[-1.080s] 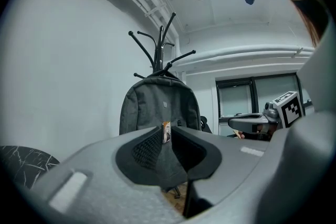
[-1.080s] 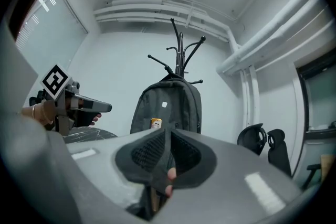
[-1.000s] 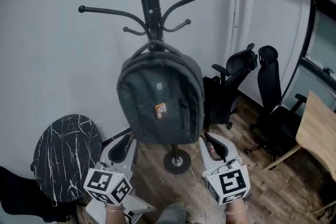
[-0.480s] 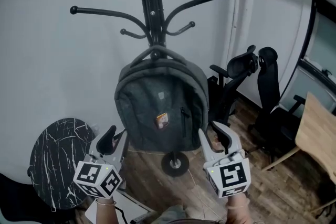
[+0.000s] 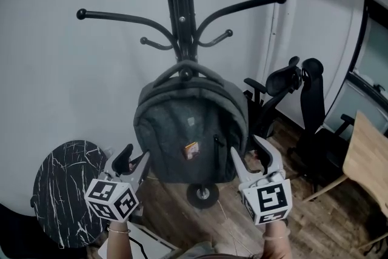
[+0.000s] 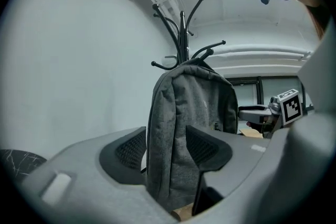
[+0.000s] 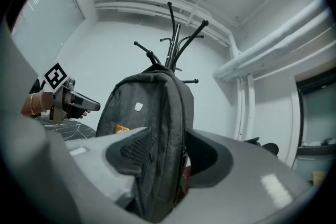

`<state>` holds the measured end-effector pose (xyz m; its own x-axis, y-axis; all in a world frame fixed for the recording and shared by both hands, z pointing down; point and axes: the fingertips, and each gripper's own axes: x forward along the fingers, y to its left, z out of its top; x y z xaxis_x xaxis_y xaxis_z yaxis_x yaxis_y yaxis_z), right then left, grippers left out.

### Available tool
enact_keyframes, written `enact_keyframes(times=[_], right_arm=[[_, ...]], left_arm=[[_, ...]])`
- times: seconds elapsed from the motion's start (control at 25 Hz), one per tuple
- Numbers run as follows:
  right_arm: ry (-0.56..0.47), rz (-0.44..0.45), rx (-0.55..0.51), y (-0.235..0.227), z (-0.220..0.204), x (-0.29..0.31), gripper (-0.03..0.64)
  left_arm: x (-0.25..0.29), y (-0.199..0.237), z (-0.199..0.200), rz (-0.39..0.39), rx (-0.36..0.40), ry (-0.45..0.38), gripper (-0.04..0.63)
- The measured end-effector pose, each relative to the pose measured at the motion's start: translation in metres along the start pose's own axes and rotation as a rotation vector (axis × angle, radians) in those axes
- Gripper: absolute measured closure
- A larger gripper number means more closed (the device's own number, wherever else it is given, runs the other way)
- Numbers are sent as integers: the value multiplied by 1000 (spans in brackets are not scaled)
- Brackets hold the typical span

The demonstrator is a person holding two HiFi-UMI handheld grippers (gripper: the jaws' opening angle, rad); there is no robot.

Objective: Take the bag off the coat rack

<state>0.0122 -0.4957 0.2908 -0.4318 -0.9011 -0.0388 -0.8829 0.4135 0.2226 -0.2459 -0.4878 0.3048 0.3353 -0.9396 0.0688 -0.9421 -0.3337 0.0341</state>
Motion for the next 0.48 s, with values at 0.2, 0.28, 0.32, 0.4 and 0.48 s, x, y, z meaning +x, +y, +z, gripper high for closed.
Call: enact_keyframes(times=[0.2,0.28,0.32,0.4,0.48], right_arm=[[3,-8,0,-3,-5,17,390],[11,-8,6,-5,-9,23,382],[23,-11,7,-7,-12,26,380],[40,-15,8,-10,-17,32,377],[50,-16,13,-12,-20,38,377]], left_arm=[[16,6,-9,-27,-24,23,351],[23,7,-11,-42,-30,31,350],[27,7,-12,-49,-27,38,350],[34,7,-16,-62,-9,63,350],[41,7,-21,-69,12,82,350]])
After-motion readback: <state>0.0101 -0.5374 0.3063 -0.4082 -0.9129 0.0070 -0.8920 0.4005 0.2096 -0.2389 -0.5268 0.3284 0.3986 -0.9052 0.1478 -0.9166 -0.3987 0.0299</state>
